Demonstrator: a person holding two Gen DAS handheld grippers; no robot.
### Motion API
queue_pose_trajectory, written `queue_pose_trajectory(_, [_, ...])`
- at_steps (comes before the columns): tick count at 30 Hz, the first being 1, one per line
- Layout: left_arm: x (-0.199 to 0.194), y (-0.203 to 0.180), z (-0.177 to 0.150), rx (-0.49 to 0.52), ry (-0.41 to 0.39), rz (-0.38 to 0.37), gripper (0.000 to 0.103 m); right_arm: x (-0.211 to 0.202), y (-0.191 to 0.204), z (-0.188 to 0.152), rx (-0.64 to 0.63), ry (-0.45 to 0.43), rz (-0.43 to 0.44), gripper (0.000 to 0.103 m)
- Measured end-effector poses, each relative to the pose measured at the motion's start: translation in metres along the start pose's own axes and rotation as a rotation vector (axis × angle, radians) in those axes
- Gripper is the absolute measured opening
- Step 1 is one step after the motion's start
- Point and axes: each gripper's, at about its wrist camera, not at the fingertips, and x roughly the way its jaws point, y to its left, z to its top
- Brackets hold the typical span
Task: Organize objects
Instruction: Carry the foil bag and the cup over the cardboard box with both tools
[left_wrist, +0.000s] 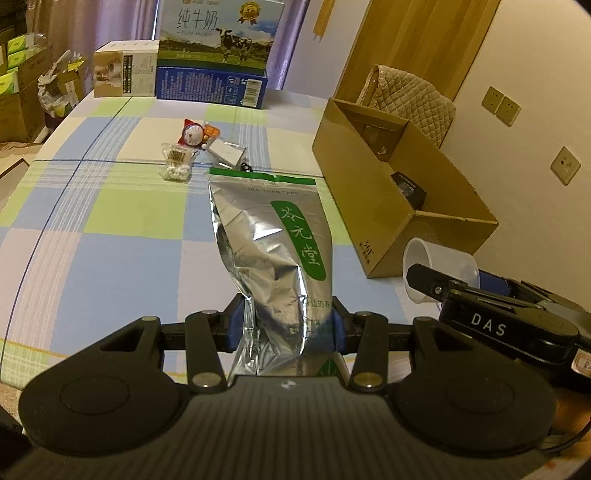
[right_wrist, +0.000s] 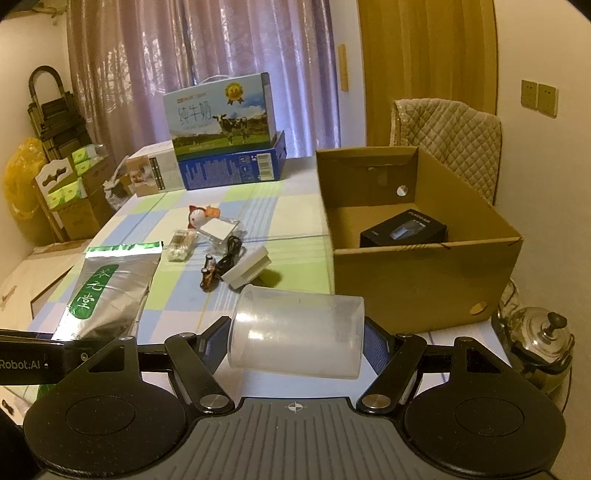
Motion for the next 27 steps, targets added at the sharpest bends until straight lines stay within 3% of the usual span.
queue_pose_trajectory(15, [0.012, -0.04, 0.023, 0.049, -0.011, -0.06, 0.04, -0.013, -0.036, 0.022, -0.007, -0.047, -0.066, 0.07])
queue_pose_trajectory(27, [0.025, -0.087, 0.061, 0.103, -0.033, -0.12, 0.04, -0.018, -0.086, 0.063, -0.02, -0.081, -0.102, 0.07])
